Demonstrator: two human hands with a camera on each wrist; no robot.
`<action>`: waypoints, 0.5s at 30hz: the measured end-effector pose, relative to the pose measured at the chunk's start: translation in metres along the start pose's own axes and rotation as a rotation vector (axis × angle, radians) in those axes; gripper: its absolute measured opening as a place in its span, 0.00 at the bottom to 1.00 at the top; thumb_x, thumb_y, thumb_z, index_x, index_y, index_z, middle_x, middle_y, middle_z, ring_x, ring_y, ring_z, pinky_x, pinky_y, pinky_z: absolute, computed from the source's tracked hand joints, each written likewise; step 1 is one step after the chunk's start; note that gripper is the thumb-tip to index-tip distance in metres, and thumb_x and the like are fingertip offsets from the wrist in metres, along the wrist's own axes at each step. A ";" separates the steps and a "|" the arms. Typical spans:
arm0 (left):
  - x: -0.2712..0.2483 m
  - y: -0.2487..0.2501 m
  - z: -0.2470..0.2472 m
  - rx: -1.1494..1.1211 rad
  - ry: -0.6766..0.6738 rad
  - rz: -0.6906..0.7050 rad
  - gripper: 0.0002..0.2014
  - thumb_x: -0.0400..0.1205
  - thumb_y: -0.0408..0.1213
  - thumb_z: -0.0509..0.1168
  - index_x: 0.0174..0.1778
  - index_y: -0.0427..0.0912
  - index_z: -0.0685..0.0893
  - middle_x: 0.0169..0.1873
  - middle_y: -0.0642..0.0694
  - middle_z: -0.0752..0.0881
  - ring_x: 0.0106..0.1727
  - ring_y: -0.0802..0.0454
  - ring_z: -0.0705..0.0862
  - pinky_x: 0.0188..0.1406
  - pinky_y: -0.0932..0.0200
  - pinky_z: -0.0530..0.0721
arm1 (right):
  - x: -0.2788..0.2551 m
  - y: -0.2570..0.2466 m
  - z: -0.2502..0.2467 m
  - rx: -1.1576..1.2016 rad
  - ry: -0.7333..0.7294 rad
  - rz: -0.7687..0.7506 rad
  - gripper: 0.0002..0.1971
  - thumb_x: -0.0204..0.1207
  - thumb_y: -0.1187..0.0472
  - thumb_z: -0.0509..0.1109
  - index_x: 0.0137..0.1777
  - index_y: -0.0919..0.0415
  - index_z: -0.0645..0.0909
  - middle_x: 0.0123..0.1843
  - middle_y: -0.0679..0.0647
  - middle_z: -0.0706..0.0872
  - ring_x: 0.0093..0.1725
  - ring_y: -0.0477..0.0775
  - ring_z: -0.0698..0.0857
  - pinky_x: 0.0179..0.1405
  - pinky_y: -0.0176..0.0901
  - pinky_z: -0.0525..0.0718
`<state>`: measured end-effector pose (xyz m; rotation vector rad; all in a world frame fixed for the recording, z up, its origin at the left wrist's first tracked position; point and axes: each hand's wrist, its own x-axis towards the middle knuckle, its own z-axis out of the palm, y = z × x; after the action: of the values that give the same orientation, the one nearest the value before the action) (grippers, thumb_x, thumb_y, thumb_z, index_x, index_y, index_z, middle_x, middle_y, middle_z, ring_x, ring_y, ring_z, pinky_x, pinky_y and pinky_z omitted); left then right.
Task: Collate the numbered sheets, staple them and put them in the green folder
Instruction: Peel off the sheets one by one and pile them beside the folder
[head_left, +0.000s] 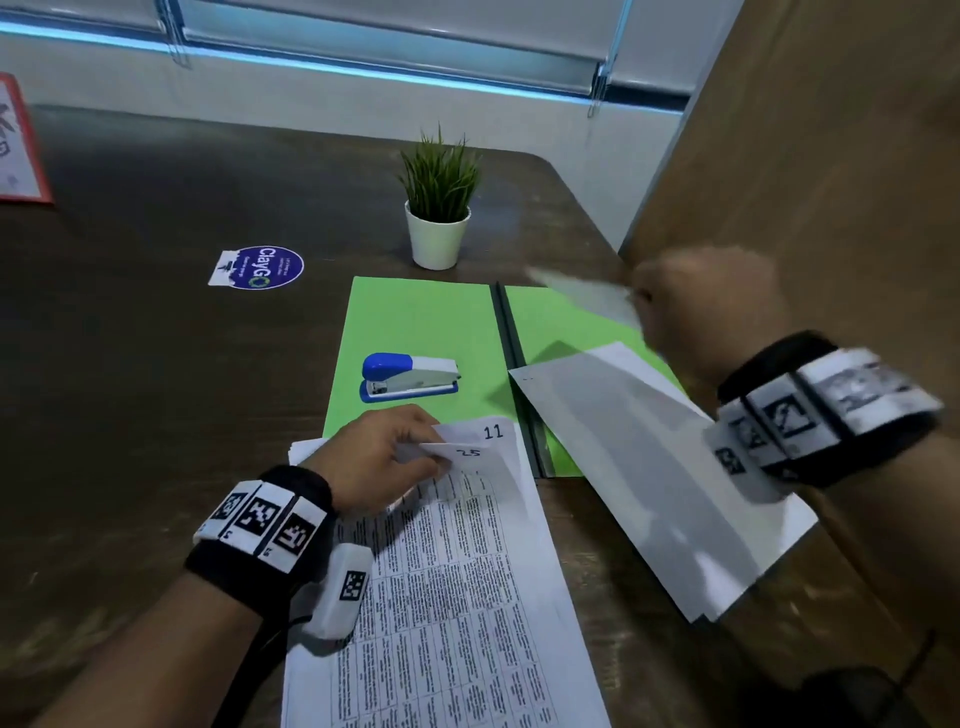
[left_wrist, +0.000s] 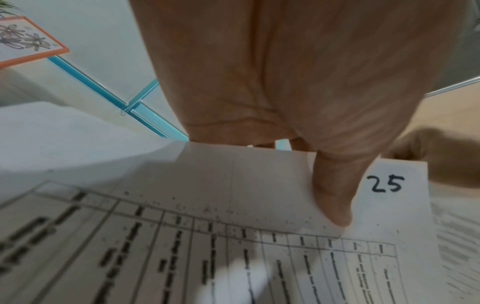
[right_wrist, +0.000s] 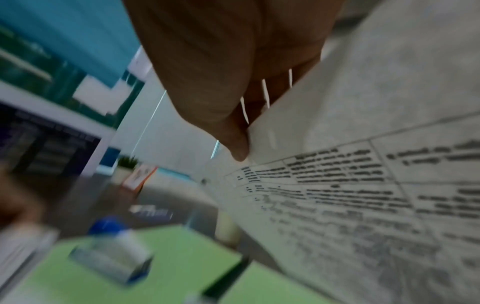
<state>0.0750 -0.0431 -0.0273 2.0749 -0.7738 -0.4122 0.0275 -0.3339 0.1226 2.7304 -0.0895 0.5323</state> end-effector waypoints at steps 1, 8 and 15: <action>0.000 0.000 0.000 -0.001 -0.002 0.012 0.04 0.81 0.39 0.74 0.46 0.53 0.94 0.53 0.60 0.85 0.55 0.59 0.86 0.60 0.46 0.85 | -0.006 -0.011 0.012 -0.019 -0.065 -0.029 0.08 0.73 0.62 0.71 0.32 0.60 0.82 0.31 0.59 0.84 0.28 0.63 0.81 0.28 0.41 0.65; 0.000 -0.002 -0.001 -0.041 -0.097 0.010 0.05 0.76 0.37 0.78 0.40 0.54 0.95 0.60 0.63 0.83 0.56 0.60 0.87 0.55 0.49 0.89 | -0.038 -0.062 0.088 -0.029 -0.521 -0.081 0.12 0.82 0.58 0.59 0.58 0.57 0.82 0.56 0.57 0.87 0.56 0.62 0.86 0.46 0.46 0.79; -0.001 -0.005 -0.002 0.018 -0.073 0.015 0.07 0.75 0.39 0.80 0.40 0.60 0.95 0.67 0.68 0.77 0.64 0.67 0.81 0.64 0.56 0.85 | -0.033 -0.069 0.110 0.106 -0.602 0.073 0.15 0.79 0.53 0.64 0.60 0.60 0.80 0.58 0.58 0.85 0.57 0.63 0.85 0.45 0.46 0.76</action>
<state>0.0773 -0.0397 -0.0300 2.0791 -0.8382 -0.4760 0.0444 -0.3091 -0.0077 2.9021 -0.3181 -0.2915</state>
